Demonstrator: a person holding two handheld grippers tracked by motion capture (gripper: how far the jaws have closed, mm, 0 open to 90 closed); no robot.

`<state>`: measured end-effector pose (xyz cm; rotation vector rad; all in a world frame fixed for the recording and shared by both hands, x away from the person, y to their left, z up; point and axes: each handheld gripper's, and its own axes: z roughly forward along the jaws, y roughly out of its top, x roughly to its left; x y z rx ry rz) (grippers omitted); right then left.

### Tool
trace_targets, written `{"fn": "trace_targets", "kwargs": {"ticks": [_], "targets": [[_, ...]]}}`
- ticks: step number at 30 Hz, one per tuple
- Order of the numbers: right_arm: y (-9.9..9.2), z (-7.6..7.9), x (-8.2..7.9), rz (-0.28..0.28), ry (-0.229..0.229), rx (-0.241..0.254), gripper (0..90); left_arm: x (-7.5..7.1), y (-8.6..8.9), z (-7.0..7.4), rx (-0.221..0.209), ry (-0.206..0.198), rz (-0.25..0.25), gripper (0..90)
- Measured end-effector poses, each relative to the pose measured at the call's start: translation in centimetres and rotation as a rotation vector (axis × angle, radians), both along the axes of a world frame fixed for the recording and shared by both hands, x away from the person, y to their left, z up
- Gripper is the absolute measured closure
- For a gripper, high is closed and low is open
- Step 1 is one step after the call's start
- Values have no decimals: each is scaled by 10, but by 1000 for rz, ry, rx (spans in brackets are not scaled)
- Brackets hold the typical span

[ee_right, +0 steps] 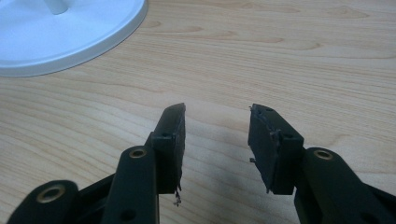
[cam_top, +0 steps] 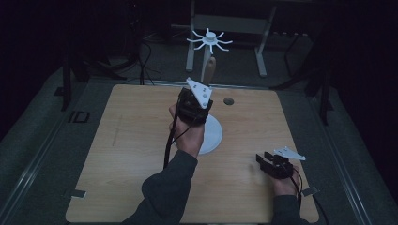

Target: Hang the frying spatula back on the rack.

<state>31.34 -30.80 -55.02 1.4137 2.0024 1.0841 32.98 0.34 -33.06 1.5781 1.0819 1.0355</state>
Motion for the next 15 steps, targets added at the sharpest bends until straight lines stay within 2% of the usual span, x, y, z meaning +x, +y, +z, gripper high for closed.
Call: {"fn": "trace_targets", "kwargs": {"ticks": [15], "targets": [[0, 0, 0, 0, 2, 1, 561, 4, -2, 3, -14, 10, 29, 749]]}}
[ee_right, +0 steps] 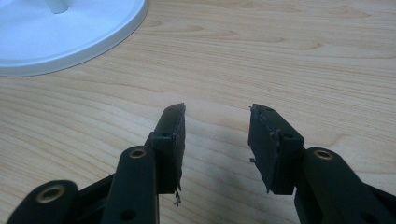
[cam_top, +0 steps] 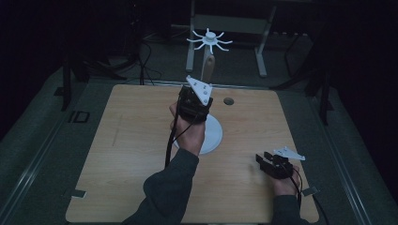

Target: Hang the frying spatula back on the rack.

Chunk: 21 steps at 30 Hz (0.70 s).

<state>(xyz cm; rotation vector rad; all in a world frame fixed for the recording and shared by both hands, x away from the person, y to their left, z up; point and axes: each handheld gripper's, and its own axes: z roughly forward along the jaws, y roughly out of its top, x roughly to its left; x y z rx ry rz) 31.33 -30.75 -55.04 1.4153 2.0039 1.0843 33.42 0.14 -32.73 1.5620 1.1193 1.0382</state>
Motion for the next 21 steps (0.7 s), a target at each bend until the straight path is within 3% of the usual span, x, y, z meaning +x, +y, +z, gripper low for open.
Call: {"fn": "trace_targets", "kwargs": {"ticks": [21], "targets": [[-1, 0, 0, 1, -3, 2, 560, 4, -8, 5, 30, 2, 69, 748]]}}
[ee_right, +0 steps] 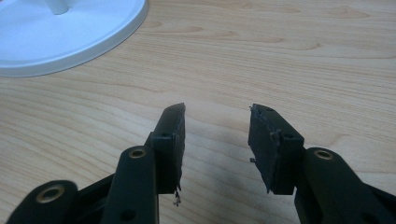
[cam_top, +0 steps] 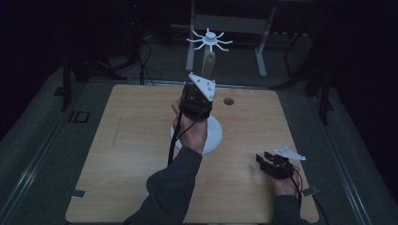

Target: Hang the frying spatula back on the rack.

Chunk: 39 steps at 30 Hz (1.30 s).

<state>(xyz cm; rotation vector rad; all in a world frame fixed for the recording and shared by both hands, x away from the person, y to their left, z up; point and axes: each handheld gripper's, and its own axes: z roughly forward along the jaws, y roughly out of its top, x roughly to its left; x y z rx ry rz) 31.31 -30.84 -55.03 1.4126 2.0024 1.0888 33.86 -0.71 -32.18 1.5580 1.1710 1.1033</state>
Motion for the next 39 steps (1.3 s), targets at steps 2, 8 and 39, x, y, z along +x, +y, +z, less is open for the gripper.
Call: {"fn": "trace_targets", "kwargs": {"ticks": [2, 8, 39], "targets": [[0, 0, 0, 0, 0, 1, 560, 0, 0, 0, 2, 3, 3, 748], [0, 0, 0, -2, 0, 1, 560, 4, -3, 0, 18, 14, 20, 748], [-1, 1, 0, -1, -2, 3, 561, 13, -10, -1, 70, 26, 47, 742]]}}
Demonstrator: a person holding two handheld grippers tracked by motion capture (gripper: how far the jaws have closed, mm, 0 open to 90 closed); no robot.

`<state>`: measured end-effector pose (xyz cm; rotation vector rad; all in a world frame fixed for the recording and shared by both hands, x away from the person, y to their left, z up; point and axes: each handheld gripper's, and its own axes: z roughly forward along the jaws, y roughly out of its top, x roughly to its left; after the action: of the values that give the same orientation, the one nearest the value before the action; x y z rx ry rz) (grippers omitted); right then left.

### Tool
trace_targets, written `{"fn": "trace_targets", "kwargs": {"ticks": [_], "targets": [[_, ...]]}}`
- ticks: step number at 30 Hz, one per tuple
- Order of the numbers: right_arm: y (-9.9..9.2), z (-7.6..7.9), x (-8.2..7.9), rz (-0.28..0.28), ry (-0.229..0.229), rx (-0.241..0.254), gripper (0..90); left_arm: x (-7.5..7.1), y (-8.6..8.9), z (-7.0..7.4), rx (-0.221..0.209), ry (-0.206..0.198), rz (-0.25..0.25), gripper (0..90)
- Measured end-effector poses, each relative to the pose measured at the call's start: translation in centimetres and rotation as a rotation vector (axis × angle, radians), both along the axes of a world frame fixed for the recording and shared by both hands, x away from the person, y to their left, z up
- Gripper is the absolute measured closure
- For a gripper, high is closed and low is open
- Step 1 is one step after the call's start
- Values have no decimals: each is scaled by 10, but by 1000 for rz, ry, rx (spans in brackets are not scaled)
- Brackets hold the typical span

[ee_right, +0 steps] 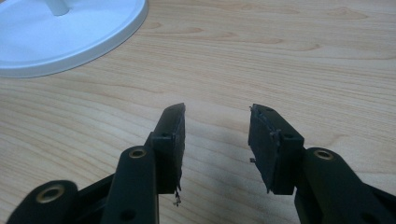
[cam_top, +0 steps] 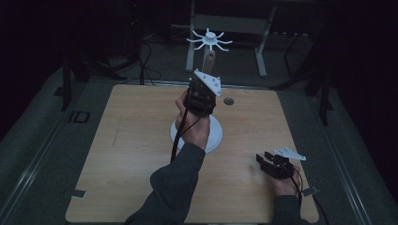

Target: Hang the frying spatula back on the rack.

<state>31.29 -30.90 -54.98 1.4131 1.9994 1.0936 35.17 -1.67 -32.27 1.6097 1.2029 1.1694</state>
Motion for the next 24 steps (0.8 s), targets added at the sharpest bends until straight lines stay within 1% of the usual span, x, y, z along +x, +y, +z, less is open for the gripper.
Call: {"fn": "trace_targets", "kwargs": {"ticks": [4, 6, 9, 17, 18, 19, 20, 23, 24], "targets": [[0, 0, 0, 0, 0, -2, 560, 0, 0, 0, 0, -7, -15, 729], [0, 0, 0, 0, 2, -1, 559, -2, 0, 1, 7, -16, -16, 720], [0, 0, 0, 2, 2, -3, 557, -2, -1, 2, 1, -24, -27, 699], [0, -1, 0, 5, 0, -4, 556, -1, 1, -1, 0, -16, -44, 653], [0, -1, 1, 5, 1, -4, 556, -1, 2, -2, -4, -16, -53, 653], [1, -1, 1, 6, 3, -5, 556, -1, 2, -3, -7, -17, -59, 618], [1, -1, 1, 7, 4, -6, 555, -1, 2, -3, -10, -17, -63, 606], [1, -1, 1, 7, 8, -6, 555, -1, 3, -4, -15, -19, -73, 585], [1, -2, 1, 8, 8, -7, 554, -2, 3, -4, -18, -21, -85, 585]]}}
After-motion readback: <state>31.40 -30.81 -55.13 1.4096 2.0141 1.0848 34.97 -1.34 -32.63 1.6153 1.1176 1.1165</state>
